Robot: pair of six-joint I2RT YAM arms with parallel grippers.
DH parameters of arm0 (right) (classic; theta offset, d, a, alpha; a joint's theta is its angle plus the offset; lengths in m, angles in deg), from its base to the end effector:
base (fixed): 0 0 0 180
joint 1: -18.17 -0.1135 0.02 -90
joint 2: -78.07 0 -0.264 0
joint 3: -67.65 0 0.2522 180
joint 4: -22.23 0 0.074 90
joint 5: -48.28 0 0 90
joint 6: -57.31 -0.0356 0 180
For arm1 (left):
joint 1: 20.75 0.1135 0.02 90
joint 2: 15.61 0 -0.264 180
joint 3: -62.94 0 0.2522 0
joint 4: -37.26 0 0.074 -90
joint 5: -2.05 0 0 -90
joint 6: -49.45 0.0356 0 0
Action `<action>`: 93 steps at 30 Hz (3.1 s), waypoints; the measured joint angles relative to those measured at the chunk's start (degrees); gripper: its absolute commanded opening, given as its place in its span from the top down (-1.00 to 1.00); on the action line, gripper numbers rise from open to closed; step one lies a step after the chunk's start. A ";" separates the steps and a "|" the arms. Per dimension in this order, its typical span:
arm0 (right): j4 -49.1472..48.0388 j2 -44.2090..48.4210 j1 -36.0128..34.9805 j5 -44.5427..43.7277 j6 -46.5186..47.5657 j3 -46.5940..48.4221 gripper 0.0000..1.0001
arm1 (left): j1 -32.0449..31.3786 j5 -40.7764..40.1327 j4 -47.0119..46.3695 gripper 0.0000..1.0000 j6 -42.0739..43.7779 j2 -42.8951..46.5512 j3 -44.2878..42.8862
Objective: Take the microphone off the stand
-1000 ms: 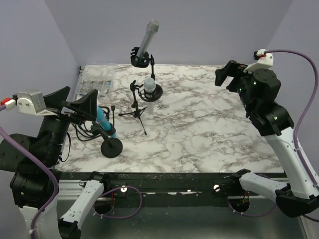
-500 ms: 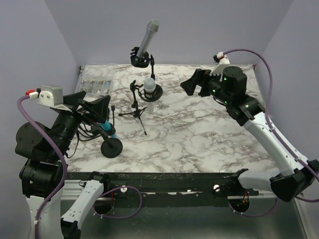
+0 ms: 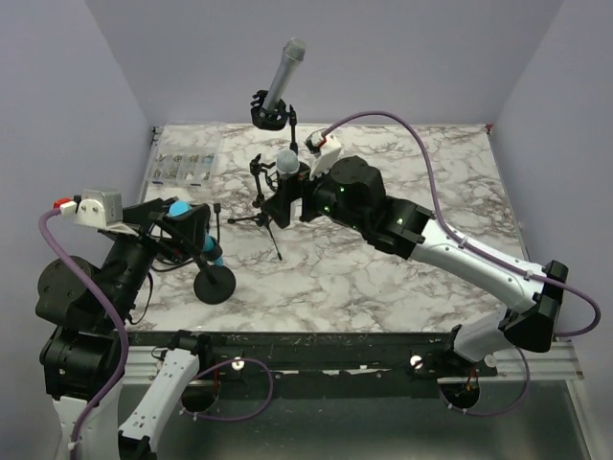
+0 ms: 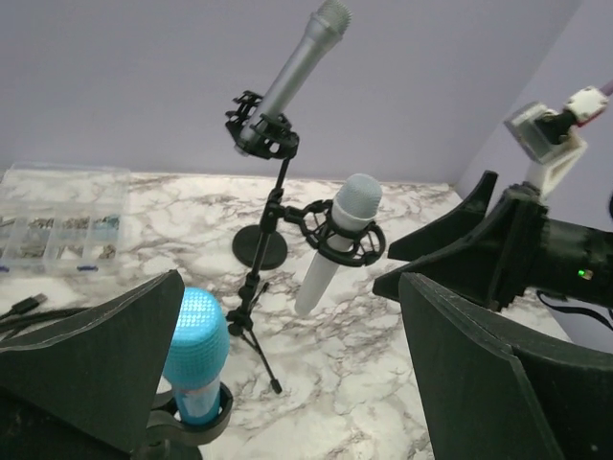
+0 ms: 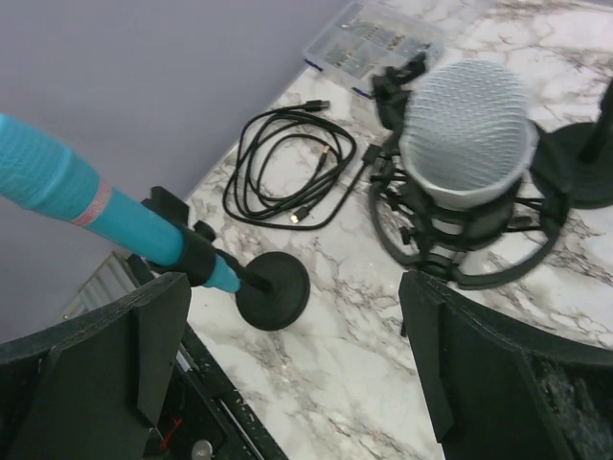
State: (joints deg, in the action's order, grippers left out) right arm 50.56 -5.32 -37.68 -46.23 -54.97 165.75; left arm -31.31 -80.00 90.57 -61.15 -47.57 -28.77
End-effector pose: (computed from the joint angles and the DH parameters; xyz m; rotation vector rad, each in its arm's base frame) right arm 0.1932 0.2798 0.4140 -0.4923 1.8360 0.8838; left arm 0.0302 -0.0106 0.4834 -0.0148 1.4826 -0.5433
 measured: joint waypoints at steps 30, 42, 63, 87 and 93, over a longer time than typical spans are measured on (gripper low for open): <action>-0.37 11.43 -11.54 -35.50 4.72 -16.87 -1.00 | 0.00 -11.61 3.82 0.27 -6.64 -0.98 15.30; -1.29 8.59 -11.54 -27.56 6.21 -15.93 -1.00 | -5.44 -10.91 5.38 1.00 -9.25 -3.78 12.96; -5.81 7.87 -11.54 -18.25 4.52 -16.72 -1.00 | -31.69 -25.75 -2.40 -0.84 -20.28 -10.32 12.94; -10.38 3.26 -22.56 -30.69 1.33 -12.61 -0.94 | -31.93 -20.94 0.26 -0.97 -6.80 5.77 17.70; -10.38 -2.14 -23.76 -39.69 2.60 -8.39 -0.90 | -31.93 -27.04 2.19 -0.97 -6.88 13.66 23.39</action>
State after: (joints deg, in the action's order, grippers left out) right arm 40.18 -7.46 -61.44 -85.92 -52.37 157.35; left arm -63.25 -107.04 92.75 -68.04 -33.91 -5.39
